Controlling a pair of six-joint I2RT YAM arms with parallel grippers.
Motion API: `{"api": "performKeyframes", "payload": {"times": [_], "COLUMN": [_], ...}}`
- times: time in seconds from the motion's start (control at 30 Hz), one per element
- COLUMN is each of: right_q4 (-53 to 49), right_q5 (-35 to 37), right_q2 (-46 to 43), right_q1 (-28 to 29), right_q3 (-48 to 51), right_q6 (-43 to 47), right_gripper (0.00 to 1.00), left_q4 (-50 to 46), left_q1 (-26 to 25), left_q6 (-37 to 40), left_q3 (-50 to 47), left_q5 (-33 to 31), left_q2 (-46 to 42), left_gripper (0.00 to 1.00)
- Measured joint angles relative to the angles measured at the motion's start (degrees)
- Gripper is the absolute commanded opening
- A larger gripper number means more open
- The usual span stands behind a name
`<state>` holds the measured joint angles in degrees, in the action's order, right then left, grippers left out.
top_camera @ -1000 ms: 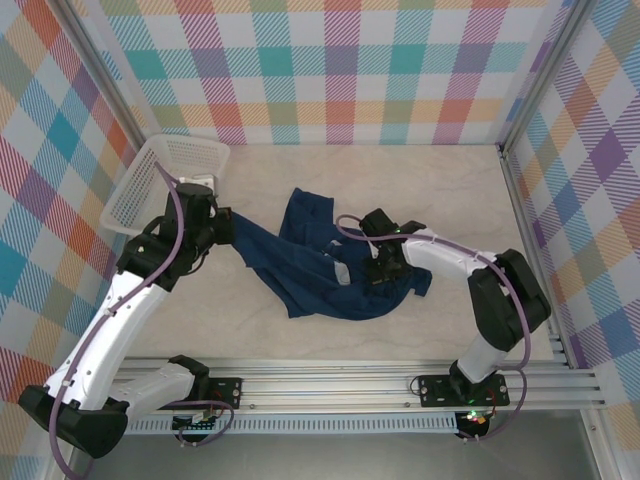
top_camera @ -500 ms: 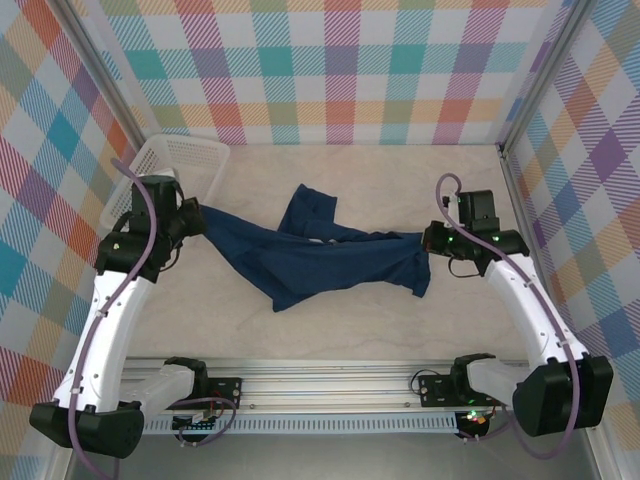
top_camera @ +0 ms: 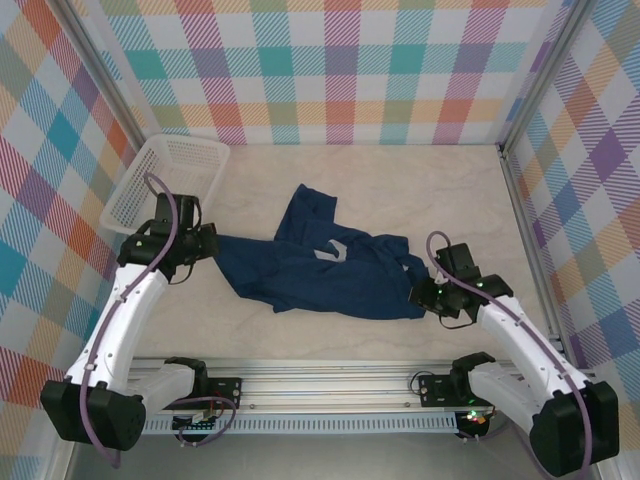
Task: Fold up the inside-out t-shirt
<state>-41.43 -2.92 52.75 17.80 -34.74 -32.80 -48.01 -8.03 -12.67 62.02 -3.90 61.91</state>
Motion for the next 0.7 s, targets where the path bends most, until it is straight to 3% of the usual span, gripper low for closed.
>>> {"api": "performKeyframes", "payload": {"times": [0.1, 0.33, 0.7], "right_q4": [2.64, 9.73, 8.9], "right_q5": [1.33, 4.83, 18.91], "right_q2": [2.36, 21.9, 38.73], "right_q1": [1.7, 5.49, 14.75], "right_q3": [-2.58, -14.78, -22.8], "right_q6": [1.29, 9.31, 15.8], "right_gripper": [0.45, 0.49, 0.56], "left_q4": [0.28, 1.88, 3.5], "left_q1": [0.0, 0.0, 0.0], "left_q6": [-0.02, -0.11, -0.2], "left_q3": [-0.5, -1.05, -1.57], "left_q5": [0.52, 1.55, 3.08], "left_q2": [0.24, 0.24, 0.28], "left_gripper": [0.0, 0.0, 0.0]}}
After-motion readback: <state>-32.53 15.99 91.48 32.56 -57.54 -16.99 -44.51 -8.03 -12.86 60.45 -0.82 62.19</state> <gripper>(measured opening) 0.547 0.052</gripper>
